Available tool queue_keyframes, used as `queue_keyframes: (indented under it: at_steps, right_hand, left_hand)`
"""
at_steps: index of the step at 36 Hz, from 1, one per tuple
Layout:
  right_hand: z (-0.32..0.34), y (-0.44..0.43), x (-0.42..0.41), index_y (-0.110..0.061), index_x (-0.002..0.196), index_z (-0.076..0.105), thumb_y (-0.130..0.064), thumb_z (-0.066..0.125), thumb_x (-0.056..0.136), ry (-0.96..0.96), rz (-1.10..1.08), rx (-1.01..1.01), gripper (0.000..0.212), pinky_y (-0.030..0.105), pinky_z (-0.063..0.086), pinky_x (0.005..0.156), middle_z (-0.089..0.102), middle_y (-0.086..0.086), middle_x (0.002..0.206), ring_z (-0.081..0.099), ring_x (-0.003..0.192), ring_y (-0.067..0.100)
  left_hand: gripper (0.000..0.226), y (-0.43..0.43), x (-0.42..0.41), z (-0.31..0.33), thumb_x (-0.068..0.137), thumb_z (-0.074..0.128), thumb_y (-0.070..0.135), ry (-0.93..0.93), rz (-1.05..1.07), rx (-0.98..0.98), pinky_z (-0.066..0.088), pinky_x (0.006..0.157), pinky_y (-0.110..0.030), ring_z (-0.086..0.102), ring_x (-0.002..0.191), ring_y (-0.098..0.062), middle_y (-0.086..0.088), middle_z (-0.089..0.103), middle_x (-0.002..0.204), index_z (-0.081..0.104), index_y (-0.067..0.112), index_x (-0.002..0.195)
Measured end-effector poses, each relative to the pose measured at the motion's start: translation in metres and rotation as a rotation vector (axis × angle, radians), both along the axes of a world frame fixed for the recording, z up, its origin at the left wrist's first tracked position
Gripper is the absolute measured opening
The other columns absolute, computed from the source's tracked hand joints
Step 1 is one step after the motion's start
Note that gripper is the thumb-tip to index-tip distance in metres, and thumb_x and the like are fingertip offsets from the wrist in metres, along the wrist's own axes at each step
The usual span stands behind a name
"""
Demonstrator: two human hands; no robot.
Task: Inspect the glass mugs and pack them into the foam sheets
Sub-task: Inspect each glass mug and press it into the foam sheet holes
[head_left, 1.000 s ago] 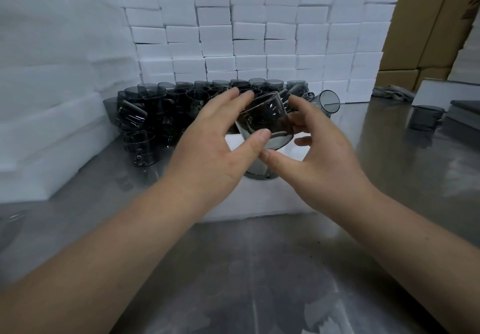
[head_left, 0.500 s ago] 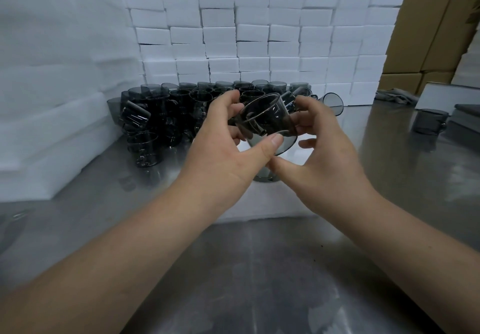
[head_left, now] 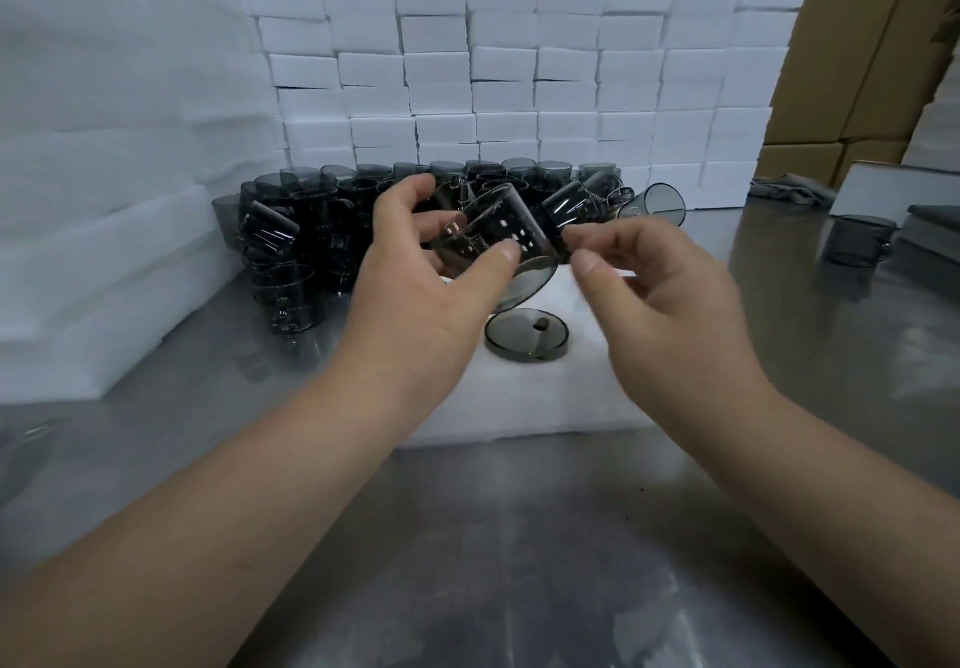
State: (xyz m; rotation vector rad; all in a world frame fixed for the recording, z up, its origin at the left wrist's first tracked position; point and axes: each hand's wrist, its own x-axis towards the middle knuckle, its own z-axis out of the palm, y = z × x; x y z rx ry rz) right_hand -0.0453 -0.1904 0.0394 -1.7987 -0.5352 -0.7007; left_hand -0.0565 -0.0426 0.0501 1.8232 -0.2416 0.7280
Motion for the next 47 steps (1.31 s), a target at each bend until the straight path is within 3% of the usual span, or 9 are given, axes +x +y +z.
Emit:
queue_keyframes:
  at_steps: [3, 9, 14, 17, 23, 26, 32, 40, 47]
  right_hand:
    - [0.003, -0.006, 0.004, -0.029, 0.074, 0.060, -0.023, 0.060, 0.088, -0.005, -0.064, 0.049, 0.016, 0.006, 0.036, 0.059, 0.064, -0.017, 0.074, 0.054, 0.066, -0.007]
    - [0.002, -0.005, 0.006, -0.027, 0.065, 0.057, -0.026, 0.060, 0.087, 0.030, -0.074, 0.060, 0.022, 0.014, 0.041, 0.058, 0.068, -0.002, 0.078, 0.059, 0.072, 0.006]
    - [0.005, -0.006, 0.006, -0.011, 0.067, 0.062, -0.040, 0.050, 0.089, 0.048, -0.065, 0.109, 0.039, 0.025, 0.045, 0.061, 0.066, -0.008, 0.070, 0.057, 0.063, 0.001]
    - [0.006, -0.007, 0.008, -0.020, 0.069, 0.063, -0.044, 0.045, 0.085, 0.093, -0.051, 0.083, 0.033, 0.025, 0.046, 0.062, 0.067, -0.007, 0.075, 0.059, 0.071, 0.005]
    - [0.002, -0.007, 0.016, -0.037, 0.079, 0.058, -0.029, 0.052, 0.090, 0.175, 0.003, -0.024, 0.016, 0.016, 0.043, 0.066, 0.067, -0.018, 0.075, 0.061, 0.076, -0.001]
    - [0.003, -0.006, 0.016, -0.035, 0.101, 0.056, -0.023, 0.048, 0.093, 0.200, 0.089, 0.040, 0.016, 0.004, 0.041, 0.059, 0.065, -0.028, 0.069, 0.059, 0.066, -0.009]
    - [0.004, -0.004, 0.013, -0.031, 0.123, 0.047, -0.017, 0.041, 0.097, 0.220, 0.150, 0.063, 0.030, 0.013, 0.045, 0.061, 0.065, -0.023, 0.067, 0.056, 0.062, -0.003]
    - [0.006, -0.004, 0.011, -0.021, 0.108, 0.067, -0.022, 0.046, 0.094, 0.245, 0.154, 0.033, 0.025, 0.013, 0.043, 0.061, 0.064, -0.015, 0.068, 0.055, 0.059, -0.003]
    - [0.008, -0.003, 0.008, -0.032, 0.060, 0.067, -0.015, 0.045, 0.094, 0.218, 0.217, 0.011, 0.044, 0.009, 0.037, 0.050, 0.062, -0.016, 0.057, 0.047, 0.050, -0.002]
  left_hand:
    - [0.055, -0.001, -0.001, 0.002, 0.077, 0.065, 0.031, 0.005, -0.050, -0.048, 0.039, 0.067, -0.001, 0.056, 0.081, 0.009, 0.006, 0.056, 0.112, 0.034, 0.027, 0.122]
    - [0.055, 0.000, 0.000, 0.002, 0.067, 0.054, 0.035, -0.023, -0.102, -0.084, 0.044, 0.072, -0.008, 0.060, 0.090, -0.012, 0.003, 0.058, 0.113, 0.035, 0.029, 0.118]
    - [0.050, 0.001, -0.003, 0.005, 0.067, 0.052, 0.032, -0.018, -0.159, -0.119, 0.043, 0.068, -0.005, 0.057, 0.087, -0.002, 0.008, 0.057, 0.109, 0.037, 0.029, 0.115]
    - [0.047, 0.002, -0.004, 0.007, 0.068, 0.052, 0.029, -0.005, -0.224, -0.146, 0.047, 0.080, -0.014, 0.059, 0.089, -0.003, 0.012, 0.057, 0.103, 0.038, 0.030, 0.112]
    - [0.042, 0.003, -0.005, 0.006, 0.067, 0.052, 0.024, -0.006, -0.308, -0.144, 0.044, 0.075, -0.018, 0.060, 0.079, -0.002, 0.015, 0.063, 0.088, 0.043, 0.029, 0.107]
    - [0.044, 0.002, -0.004, 0.006, 0.067, 0.051, 0.020, 0.003, -0.373, -0.183, 0.043, 0.066, -0.013, 0.060, 0.072, -0.002, 0.017, 0.066, 0.080, 0.044, 0.024, 0.110]
    - [0.044, 0.005, -0.002, 0.006, 0.069, 0.048, 0.019, 0.019, -0.438, -0.198, 0.044, 0.061, -0.014, 0.061, 0.070, -0.006, 0.016, 0.069, 0.081, 0.046, 0.025, 0.112]
    - [0.060, 0.009, -0.002, 0.005, 0.057, 0.054, 0.037, 0.045, -0.510, -0.187, 0.047, 0.073, -0.027, 0.064, 0.077, -0.014, 0.009, 0.071, 0.094, 0.046, 0.028, 0.116]
    - [0.054, 0.009, -0.003, 0.005, 0.064, 0.054, 0.027, 0.069, -0.537, -0.180, 0.049, 0.070, -0.023, 0.065, 0.077, -0.015, 0.006, 0.071, 0.097, 0.045, 0.025, 0.118]
